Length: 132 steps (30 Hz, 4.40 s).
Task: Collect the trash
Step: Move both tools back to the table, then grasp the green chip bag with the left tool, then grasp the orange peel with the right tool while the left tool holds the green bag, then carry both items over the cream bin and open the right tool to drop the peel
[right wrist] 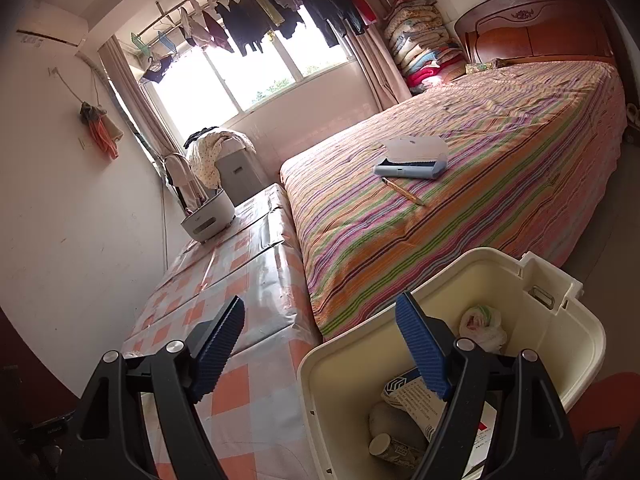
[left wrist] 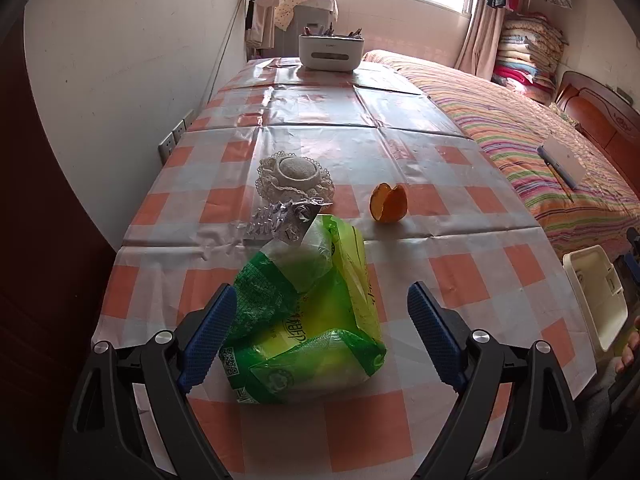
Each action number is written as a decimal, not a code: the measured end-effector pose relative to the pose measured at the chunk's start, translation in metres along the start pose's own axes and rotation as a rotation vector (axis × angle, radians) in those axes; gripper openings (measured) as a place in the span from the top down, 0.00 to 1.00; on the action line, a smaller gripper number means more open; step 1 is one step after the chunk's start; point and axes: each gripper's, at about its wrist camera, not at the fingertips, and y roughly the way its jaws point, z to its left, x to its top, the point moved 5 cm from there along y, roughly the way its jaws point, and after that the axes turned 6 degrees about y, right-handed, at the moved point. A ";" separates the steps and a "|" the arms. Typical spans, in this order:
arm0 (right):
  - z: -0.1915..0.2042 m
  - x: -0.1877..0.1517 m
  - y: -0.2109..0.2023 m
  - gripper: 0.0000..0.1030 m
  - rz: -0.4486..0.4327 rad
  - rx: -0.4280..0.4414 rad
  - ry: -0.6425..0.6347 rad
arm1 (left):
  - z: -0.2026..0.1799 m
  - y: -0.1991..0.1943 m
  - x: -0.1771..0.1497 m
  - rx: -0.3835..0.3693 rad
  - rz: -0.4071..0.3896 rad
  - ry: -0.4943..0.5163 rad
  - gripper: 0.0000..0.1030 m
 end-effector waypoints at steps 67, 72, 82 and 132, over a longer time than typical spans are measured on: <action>0.265 -0.182 0.189 0.71 0.672 0.399 -0.698 | 0.003 -0.016 0.010 -0.024 -0.111 -0.166 0.91; 0.261 -0.174 0.182 0.77 0.646 0.399 -0.681 | -0.001 -0.017 0.011 -0.044 -0.112 -0.168 0.91; 0.227 -0.132 0.144 0.79 0.594 0.404 -0.544 | -0.023 -0.021 0.017 -0.102 -0.150 -0.128 0.91; 0.001 -0.007 -0.002 0.79 0.162 0.170 -0.090 | -0.222 -0.051 0.020 -0.545 -0.162 0.078 0.91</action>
